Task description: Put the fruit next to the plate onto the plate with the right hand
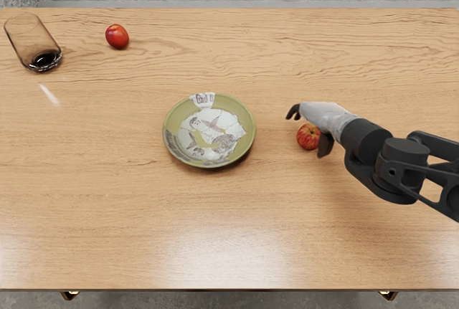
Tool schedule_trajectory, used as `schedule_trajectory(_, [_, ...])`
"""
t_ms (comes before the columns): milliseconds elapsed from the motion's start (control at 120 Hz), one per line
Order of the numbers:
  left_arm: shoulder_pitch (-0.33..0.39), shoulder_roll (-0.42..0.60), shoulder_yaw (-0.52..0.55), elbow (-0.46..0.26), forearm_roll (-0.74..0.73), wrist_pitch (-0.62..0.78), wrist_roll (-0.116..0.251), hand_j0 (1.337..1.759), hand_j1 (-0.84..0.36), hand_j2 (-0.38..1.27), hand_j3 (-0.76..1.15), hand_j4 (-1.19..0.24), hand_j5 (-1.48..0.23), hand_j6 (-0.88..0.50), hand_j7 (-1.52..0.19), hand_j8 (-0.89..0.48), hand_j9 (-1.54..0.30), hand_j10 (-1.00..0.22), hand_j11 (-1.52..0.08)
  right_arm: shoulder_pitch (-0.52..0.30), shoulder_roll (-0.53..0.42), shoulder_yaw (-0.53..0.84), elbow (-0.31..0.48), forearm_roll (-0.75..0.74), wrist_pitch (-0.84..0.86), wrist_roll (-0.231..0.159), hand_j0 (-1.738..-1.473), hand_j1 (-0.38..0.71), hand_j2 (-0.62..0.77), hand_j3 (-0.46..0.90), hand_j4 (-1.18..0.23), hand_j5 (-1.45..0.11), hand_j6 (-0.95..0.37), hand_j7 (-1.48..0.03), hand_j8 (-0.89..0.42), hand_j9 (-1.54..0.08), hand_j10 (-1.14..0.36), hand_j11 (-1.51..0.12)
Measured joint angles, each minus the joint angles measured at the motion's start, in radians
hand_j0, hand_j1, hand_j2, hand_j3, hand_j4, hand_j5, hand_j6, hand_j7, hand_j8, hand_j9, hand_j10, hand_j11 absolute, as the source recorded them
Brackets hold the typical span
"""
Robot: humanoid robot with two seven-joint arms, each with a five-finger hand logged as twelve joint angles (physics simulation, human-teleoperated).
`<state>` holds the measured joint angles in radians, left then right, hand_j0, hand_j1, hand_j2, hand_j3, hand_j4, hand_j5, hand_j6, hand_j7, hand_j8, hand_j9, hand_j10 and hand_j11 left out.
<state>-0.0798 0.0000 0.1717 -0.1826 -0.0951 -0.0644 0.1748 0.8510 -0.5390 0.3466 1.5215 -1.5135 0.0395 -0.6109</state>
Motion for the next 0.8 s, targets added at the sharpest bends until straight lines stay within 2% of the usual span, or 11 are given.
schedule_trajectory(475, [0.000,0.000,0.000,0.000,0.000,0.000,0.000,1.658,0.35,0.00,0.00,0.00,0.00,0.00,0.00,0.00,0.00,0.00,0.00,-0.019,0.002,-0.002,-0.020,-0.003,-0.004,0.000,-1.658,0.16,-0.08,0.00,-0.43,-0.55,-0.43,-0.55,-0.43,-0.55,-0.43,-0.55])
schedule_trajectory(717, [0.000,0.000,0.000,0.000,0.000,0.000,0.000,1.658,0.35,0.00,0.00,0.00,0.00,0.00,0.00,0.00,0.00,0.00,0.00,-0.028,0.004,0.000,-0.031,-0.005,-0.006,0.000,-1.656,0.24,-0.09,0.00,-0.52,-0.63,-0.45,-0.65,-0.52,-0.64,-0.52,-0.64])
schedule_trajectory(800, [0.000,0.000,0.000,0.000,0.000,0.000,0.000,1.658,0.35,0.00,0.00,0.00,0.00,0.00,0.00,0.00,0.00,0.00,0.00,-0.027,0.018,0.000,-0.032,-0.007,-0.005,-0.001,-1.652,0.25,-0.10,0.00,-0.55,-0.68,-0.43,-0.70,-0.50,-0.69,-0.55,-0.69])
